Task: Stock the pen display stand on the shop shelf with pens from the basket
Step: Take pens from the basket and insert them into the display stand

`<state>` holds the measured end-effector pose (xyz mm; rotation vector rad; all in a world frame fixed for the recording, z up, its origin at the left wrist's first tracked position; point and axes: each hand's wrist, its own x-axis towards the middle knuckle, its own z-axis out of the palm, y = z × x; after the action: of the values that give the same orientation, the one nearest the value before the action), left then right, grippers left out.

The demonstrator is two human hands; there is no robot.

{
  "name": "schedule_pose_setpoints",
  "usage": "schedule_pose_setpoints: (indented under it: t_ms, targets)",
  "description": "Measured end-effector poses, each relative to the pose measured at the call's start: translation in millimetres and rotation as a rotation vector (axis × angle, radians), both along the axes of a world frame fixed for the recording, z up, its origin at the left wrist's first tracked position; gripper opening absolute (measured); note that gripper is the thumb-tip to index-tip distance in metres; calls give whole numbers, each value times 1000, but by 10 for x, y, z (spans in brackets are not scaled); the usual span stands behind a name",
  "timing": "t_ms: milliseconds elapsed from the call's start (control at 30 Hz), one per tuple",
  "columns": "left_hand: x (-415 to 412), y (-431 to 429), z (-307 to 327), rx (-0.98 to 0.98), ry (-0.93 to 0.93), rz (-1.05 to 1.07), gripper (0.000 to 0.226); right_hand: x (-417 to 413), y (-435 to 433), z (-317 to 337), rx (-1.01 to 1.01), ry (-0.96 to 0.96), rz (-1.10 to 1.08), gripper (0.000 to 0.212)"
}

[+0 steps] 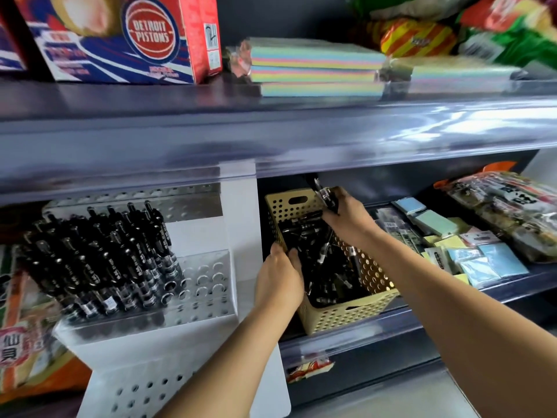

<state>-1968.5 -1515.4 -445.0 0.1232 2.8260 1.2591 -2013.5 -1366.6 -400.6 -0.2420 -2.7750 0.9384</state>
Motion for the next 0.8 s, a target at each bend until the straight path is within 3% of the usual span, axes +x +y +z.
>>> schedule_pose_setpoints:
  t_ms: [100,300,367,500,567,667,800]
  targets:
    - [66,-69,-3,-74,93,-55,43,86,-22,148,-62,121,-42,25]
    - [166,-82,109,-25,375,-200,56,201,7,370,-276,171,-189,24]
    - [205,-69,193,-45,396,-245,56,292,-1,428,-399,173,-224,11]
    - [364,-62,366,-124,395,-319,42,533,-32,466,-639,100,-281,12]
    - [468,-74,408,-102,316,-379,33,677,-50,435,-750,58,-302,7]
    - [639,-100,429,74,38,-469,27,868,-69,364,-904,6,-326,6]
    - [861,-120,452,314,-292,-545,33,1067,-180,290,-1086,-46,-376,9]
